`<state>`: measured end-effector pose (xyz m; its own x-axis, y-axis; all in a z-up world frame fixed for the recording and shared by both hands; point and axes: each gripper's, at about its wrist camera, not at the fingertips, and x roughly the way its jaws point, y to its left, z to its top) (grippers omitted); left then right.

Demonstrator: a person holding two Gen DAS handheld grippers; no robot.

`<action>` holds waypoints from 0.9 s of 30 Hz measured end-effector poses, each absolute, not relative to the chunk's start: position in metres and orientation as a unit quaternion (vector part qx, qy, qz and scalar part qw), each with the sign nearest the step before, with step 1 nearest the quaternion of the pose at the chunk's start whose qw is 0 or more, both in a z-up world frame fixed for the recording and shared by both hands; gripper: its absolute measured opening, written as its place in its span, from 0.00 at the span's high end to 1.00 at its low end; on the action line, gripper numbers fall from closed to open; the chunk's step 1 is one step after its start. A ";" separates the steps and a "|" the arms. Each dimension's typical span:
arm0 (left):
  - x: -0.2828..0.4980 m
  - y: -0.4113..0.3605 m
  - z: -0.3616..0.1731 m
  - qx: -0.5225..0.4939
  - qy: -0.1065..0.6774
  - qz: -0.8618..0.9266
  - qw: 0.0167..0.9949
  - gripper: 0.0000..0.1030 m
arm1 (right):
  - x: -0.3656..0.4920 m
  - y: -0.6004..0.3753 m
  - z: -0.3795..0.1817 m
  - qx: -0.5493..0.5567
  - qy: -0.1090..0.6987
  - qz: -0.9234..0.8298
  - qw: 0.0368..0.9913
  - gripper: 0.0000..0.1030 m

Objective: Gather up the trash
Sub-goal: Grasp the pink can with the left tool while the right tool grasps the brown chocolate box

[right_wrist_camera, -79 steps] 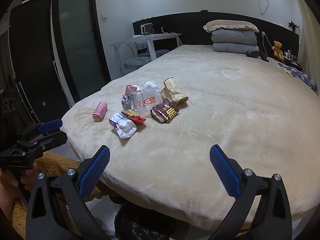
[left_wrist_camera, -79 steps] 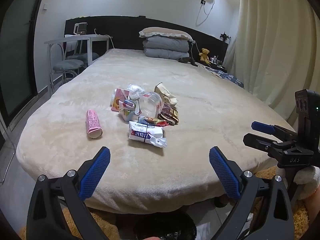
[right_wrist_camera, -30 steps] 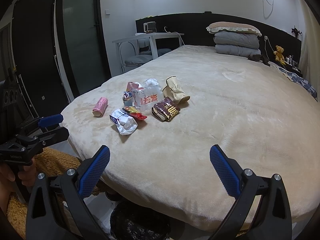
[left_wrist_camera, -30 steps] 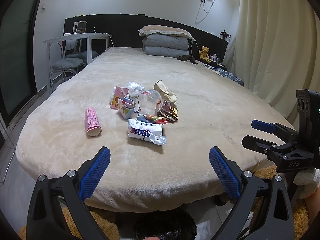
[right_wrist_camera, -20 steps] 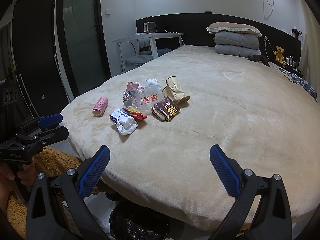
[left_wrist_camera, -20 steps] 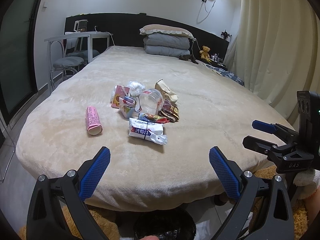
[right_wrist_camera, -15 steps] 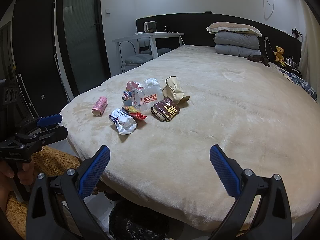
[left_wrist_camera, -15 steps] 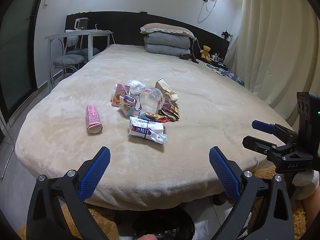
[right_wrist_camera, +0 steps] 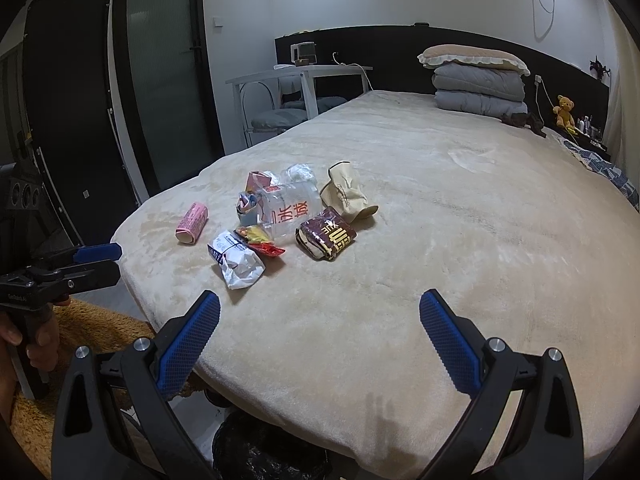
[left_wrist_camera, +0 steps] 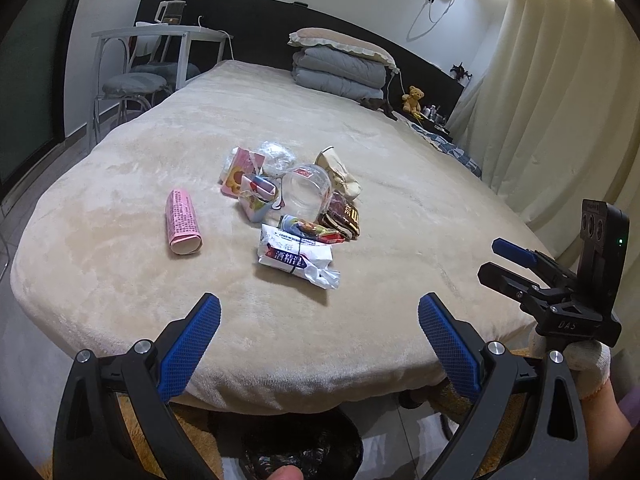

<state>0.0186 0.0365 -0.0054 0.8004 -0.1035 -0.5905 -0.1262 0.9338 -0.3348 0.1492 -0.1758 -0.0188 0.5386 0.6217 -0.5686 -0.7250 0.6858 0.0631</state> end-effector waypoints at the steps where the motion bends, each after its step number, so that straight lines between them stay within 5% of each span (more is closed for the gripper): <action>1: 0.021 0.039 -0.005 -0.187 0.318 0.008 0.929 0.07 | 0.154 -0.174 -0.018 -0.093 0.285 0.387 0.872 0.04; 27: 0.130 0.154 -0.045 -0.240 0.439 0.086 0.862 0.13 | 0.269 -0.065 -0.071 -0.193 0.343 0.470 0.790 0.07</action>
